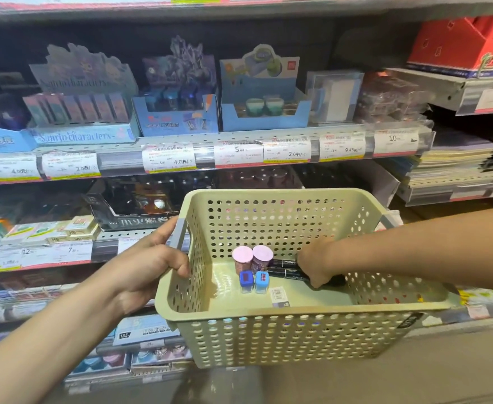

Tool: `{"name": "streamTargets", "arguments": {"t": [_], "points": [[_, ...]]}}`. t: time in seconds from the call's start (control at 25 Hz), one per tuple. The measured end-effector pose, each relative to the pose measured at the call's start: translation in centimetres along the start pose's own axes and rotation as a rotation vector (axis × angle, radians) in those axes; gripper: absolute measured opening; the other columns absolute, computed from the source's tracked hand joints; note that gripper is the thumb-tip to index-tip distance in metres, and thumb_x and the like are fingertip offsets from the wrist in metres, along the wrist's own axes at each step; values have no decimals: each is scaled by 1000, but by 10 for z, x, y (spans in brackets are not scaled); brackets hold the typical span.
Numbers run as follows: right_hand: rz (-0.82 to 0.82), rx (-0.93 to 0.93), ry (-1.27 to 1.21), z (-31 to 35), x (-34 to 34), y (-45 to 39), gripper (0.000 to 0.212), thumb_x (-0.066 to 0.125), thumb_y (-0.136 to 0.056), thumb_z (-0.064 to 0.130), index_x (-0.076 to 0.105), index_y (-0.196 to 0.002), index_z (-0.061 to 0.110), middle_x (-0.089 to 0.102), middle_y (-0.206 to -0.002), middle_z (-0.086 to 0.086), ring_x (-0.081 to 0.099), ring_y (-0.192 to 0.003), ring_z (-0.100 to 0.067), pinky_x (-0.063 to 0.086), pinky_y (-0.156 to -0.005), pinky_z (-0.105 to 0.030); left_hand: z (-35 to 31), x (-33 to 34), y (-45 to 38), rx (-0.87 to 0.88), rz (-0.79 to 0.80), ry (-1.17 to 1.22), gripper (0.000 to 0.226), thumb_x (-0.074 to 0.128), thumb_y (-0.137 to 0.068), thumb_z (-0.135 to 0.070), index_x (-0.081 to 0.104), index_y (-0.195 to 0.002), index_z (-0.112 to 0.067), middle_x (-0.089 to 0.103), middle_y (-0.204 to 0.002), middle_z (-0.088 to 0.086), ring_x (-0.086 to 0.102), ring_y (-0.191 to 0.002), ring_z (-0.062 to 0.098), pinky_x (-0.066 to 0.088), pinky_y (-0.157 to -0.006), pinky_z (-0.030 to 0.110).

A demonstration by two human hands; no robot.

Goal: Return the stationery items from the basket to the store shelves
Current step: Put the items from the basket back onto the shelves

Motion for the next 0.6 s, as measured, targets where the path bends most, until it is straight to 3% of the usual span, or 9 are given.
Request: {"name": "streamTargets", "arguments": {"t": [0.12,0.24,0.32,0.48,0.6], "points": [[56,19,-6,-6,2,-10,36,57,-83,30,58,-115,13,56,-85,-2,53,-77,-22,42,-57,-28,-1,5,-3,-5,-7,10,77,46,-46,14,69,-98,-38,67,-92,22,62,-66,31,50,-65,38],[127,56,-1,-10,5,-21,36,58,-78,32,64,-109,14,68,-101,-3,57,-77,-23,42,-55,-26,-2,9,-6,-4,-6,-3,74,39,-66,23,67,-102,-35,65,-90,22,60,-62,29,48,-62,35],[163,72,43,-11,6,-23,37,57,-76,32,65,-108,14,69,-108,-4,59,-78,-24,41,-54,-26,-4,10,-7,-10,-6,-1,75,37,-67,24,67,-103,-34,65,-91,22,60,-62,29,48,-61,34],[202,104,108,-13,5,-24,38,54,-75,32,64,-108,17,62,-91,1,54,-70,-22,39,-51,-26,-6,11,-10,-19,-24,-11,78,38,-66,23,63,-113,-34,63,-93,22,58,-64,29,48,-58,34],[217,92,128,-13,4,-25,39,53,-77,30,62,-113,18,57,-87,0,50,-64,-20,41,-58,-26,-5,11,-13,-41,-41,-13,82,34,-70,23,60,-117,-38,64,-93,22,60,-56,28,50,-50,31]]}}
Point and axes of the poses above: each hand's wrist, its own y-axis away from the middle knuckle, its own x-axis out of the palm, z = x × y, the point moved 2 cm from there along -y, towards the middle knuckle
